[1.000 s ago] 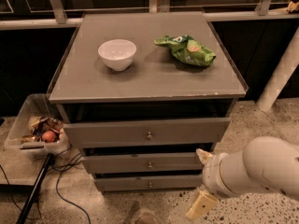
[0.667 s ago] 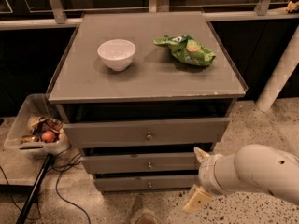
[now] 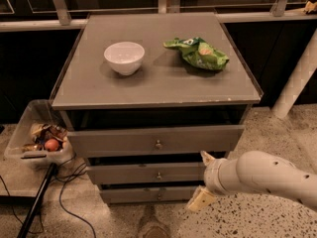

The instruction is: Open middle drawer

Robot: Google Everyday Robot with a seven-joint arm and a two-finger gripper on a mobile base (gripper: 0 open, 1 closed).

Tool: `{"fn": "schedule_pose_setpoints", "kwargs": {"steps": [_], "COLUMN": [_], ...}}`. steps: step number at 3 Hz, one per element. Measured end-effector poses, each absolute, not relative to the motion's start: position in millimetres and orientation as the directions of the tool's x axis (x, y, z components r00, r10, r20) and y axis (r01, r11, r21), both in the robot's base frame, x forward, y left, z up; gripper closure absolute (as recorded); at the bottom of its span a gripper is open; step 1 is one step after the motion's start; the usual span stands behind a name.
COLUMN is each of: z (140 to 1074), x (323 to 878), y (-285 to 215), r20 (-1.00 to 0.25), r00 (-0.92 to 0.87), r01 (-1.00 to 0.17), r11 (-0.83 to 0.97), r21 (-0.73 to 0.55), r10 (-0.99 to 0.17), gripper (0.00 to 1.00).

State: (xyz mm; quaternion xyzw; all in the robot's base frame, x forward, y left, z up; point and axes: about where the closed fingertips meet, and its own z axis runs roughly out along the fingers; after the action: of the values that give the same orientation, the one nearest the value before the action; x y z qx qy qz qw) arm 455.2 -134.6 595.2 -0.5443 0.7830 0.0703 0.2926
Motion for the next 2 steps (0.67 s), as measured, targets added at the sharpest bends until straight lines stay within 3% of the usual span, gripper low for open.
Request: {"fn": "schedule_pose_setpoints", "kwargs": {"steps": [2], "z": [571], "x": [455], "y": [-119], "r20": [-0.592], "r00": [-0.208], "r01": [-0.918], "r11": [0.364], "r21": [-0.157], "r10": [-0.779], "gripper": [0.0]}}
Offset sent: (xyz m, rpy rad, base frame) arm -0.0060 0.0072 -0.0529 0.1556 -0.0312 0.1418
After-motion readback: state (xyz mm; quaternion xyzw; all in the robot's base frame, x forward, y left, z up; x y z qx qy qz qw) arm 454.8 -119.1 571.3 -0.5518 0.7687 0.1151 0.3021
